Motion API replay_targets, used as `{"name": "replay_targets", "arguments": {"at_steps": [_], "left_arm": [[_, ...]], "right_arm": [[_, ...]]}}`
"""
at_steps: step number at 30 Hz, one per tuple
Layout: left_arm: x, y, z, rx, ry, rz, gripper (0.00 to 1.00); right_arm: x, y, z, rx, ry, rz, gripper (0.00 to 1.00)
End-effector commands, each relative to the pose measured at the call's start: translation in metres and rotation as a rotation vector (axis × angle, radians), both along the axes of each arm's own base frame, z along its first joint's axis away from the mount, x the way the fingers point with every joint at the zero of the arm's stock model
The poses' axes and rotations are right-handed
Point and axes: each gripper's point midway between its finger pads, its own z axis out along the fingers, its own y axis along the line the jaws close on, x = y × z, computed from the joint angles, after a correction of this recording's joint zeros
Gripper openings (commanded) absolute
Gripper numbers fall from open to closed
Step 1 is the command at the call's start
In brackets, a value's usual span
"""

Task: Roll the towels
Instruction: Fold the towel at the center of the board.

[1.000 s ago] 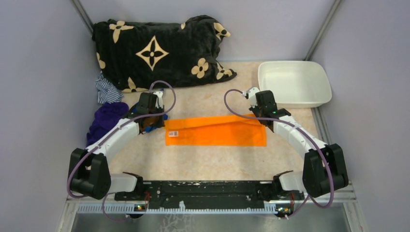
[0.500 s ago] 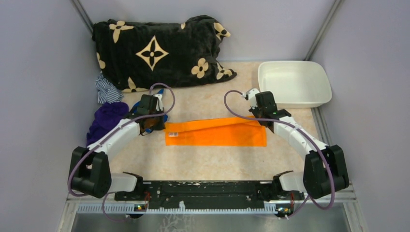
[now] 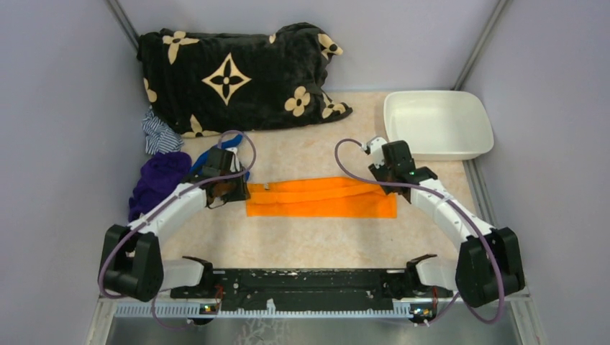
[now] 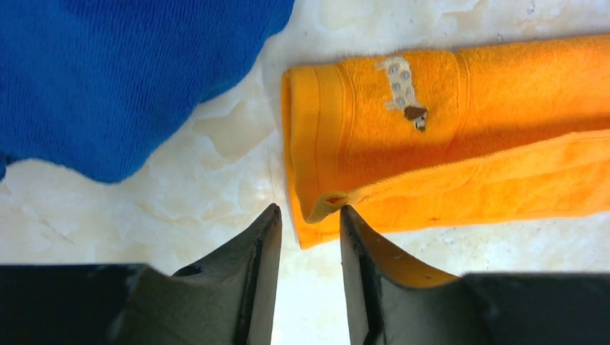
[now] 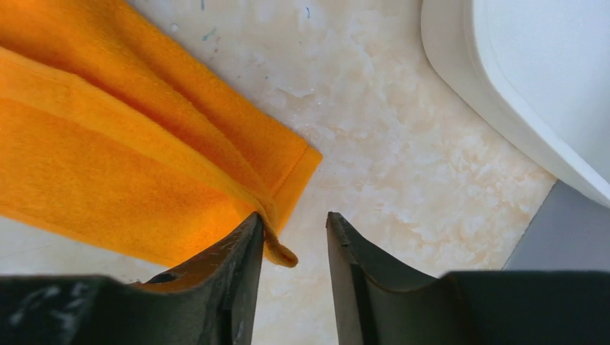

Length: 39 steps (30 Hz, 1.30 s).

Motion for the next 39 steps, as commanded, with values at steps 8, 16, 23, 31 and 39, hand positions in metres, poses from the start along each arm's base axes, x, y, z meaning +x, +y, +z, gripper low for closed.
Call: {"name": "replay_targets", "arguments": {"at_steps": [8,16,23,31,39], "left_arm": [[-0.023,-0.003,0.051,-0.153,-0.143,0.071,0.58],[-0.024,-0.014,0.044,-0.239,-0.113,0.115,0.66],[-0.019,-0.032,0.027,-0.307,-0.054,0.096,0.63],[-0.005,-0.044,0.008,-0.286,-0.014,0.066,0.54],[-0.006,-0.026,0.002,-0.178,-0.014,0.103,0.56]], "right_arm": [[-0.024,0.025,0.069,0.258,-0.166,0.005,0.48],[-0.021,0.028,0.06,0.481,-0.118,-0.39,0.57],[-0.042,0.009,0.003,0.48,0.012,-0.747,0.5],[-0.055,0.005,-0.023,0.637,0.04,-0.897,0.41],[-0.069,0.006,-0.045,0.655,0.099,-0.974,0.38]]}}
